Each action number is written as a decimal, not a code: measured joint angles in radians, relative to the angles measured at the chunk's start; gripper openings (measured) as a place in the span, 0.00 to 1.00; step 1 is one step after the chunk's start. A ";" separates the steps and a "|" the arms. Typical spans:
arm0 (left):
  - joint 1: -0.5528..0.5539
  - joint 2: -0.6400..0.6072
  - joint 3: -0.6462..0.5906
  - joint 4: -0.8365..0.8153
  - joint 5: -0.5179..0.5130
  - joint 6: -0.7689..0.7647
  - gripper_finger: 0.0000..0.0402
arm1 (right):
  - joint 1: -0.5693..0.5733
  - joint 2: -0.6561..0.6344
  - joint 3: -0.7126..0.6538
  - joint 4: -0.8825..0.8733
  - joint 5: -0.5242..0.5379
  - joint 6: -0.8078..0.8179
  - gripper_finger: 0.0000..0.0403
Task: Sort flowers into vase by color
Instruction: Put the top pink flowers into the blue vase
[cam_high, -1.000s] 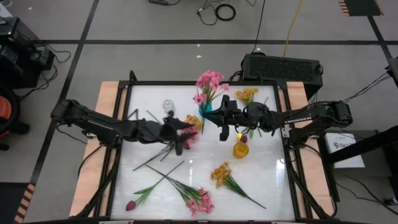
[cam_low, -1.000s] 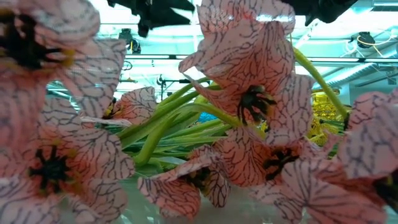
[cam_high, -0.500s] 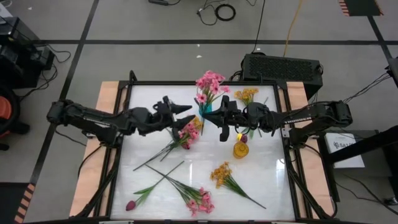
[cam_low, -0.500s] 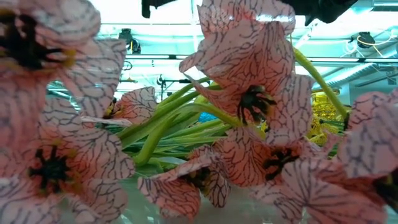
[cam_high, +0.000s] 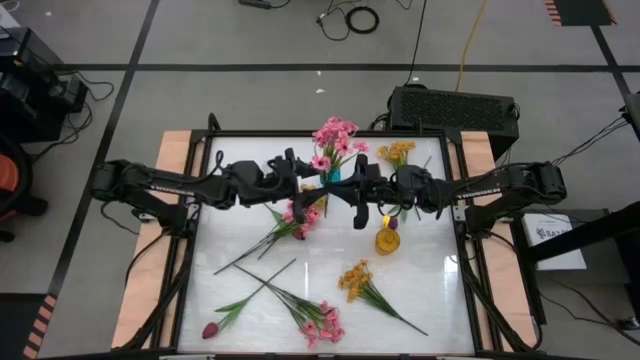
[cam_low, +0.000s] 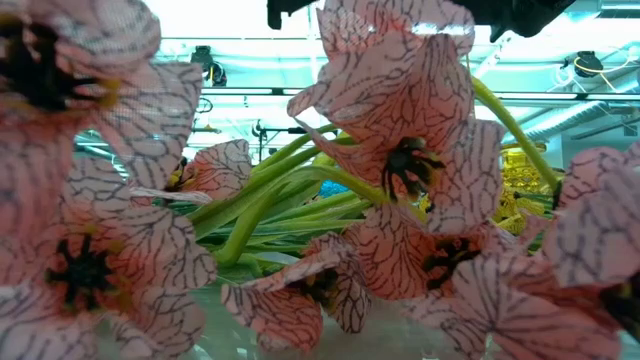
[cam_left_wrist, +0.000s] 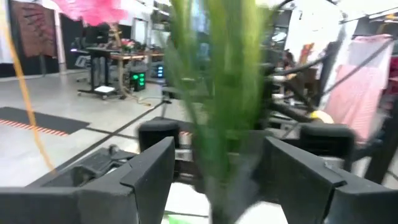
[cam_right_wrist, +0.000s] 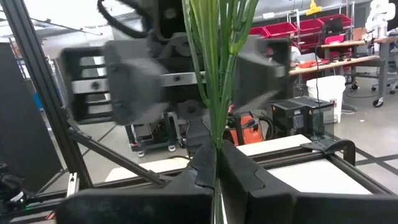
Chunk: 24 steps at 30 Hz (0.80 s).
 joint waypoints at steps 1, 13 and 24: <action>0.008 0.001 0.000 -0.002 0.002 -0.001 0.62 | 0.000 0.000 0.000 -0.006 0.000 0.000 0.00; 0.078 -0.005 0.000 -0.053 0.204 -0.007 0.29 | -0.011 0.000 0.000 -0.047 0.008 -0.016 0.01; 0.141 -0.007 0.000 -0.069 0.265 -0.036 0.04 | -0.018 -0.011 0.001 -0.100 0.056 0.004 0.09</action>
